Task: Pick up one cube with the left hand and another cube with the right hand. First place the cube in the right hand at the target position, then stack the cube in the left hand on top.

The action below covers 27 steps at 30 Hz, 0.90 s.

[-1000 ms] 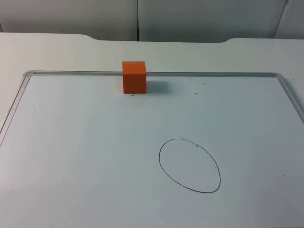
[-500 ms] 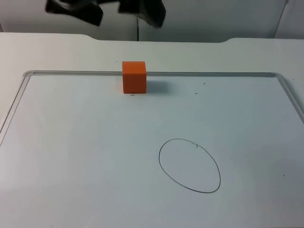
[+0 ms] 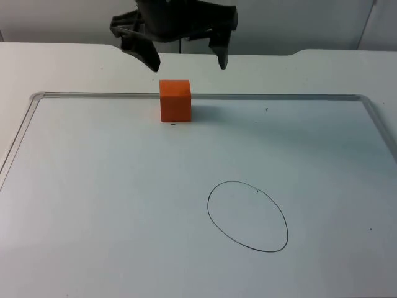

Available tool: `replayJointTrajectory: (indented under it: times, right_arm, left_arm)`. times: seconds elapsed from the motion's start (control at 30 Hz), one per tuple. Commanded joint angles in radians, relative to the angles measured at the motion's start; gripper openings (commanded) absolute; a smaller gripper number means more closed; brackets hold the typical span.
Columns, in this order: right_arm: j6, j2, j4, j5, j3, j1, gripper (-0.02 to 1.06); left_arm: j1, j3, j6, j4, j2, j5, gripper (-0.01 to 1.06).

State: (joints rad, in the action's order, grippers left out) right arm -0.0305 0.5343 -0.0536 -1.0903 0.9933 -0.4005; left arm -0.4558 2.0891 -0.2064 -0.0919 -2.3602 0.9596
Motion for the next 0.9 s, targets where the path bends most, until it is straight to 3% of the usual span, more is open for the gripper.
replayJointTrajectory:
  times: [0.0, 0.17, 0.73, 0.87]
  right_arm:
    - [-0.028, 0.004, 0.007, 0.026, -0.002, -0.003, 0.0]
    - [-0.029, 0.004, 0.007, 0.028, -0.002, -0.003, 0.0]
    - [-0.032, 0.002, 0.007, 0.056, -0.002, -0.003, 0.0]
    - [-0.032, 0.002, 0.007, 0.068, -0.002, -0.003, 0.0]
  left_arm:
    - [-0.008, 0.183, -0.094, 0.115, -0.12, 0.182, 1.04]
    - [-0.006, 0.324, -0.098, 0.086, -0.209, 0.234, 1.04]
    - [-0.006, 0.33, -0.126, 0.075, -0.263, 0.198, 1.04]
    - [-0.006, 0.33, -0.115, 0.075, -0.265, 0.198, 0.96]
